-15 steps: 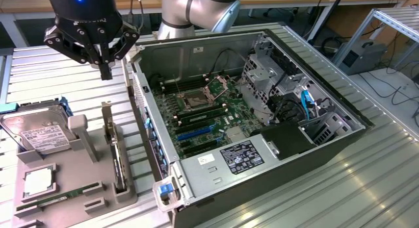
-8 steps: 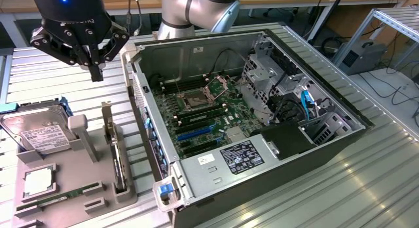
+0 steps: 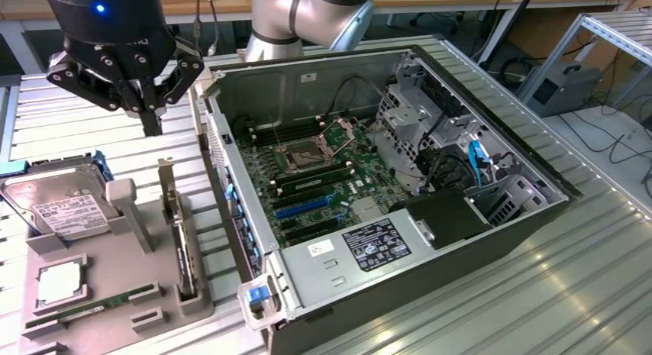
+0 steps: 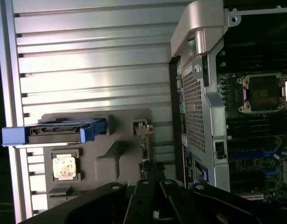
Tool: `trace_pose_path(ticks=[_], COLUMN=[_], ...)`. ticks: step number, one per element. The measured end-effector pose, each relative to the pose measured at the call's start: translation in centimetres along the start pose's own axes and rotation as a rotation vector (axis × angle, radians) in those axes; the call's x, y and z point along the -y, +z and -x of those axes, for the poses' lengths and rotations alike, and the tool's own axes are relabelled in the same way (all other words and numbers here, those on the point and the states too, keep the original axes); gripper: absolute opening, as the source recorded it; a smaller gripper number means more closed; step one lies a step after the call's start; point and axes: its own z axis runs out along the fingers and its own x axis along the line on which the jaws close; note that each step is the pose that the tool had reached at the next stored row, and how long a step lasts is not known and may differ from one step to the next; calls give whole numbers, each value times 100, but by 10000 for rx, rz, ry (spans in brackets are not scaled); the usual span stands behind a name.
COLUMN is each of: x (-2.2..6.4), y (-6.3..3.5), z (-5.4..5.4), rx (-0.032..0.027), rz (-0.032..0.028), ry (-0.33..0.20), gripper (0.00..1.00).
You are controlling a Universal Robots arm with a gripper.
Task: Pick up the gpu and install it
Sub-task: 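Reach for the gpu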
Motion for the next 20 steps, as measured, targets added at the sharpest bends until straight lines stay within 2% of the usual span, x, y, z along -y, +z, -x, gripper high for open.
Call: trace_pose_path(ticks=[3,10,15,20], x=[135,308,505,665], y=[-6,-13,-22,-30], z=[11,24,40,32], rx=[0,0,0,-1], rz=[-1,0,0,-1], ry=[-1,-2,-2,-1], gripper=[11,11,11,11])
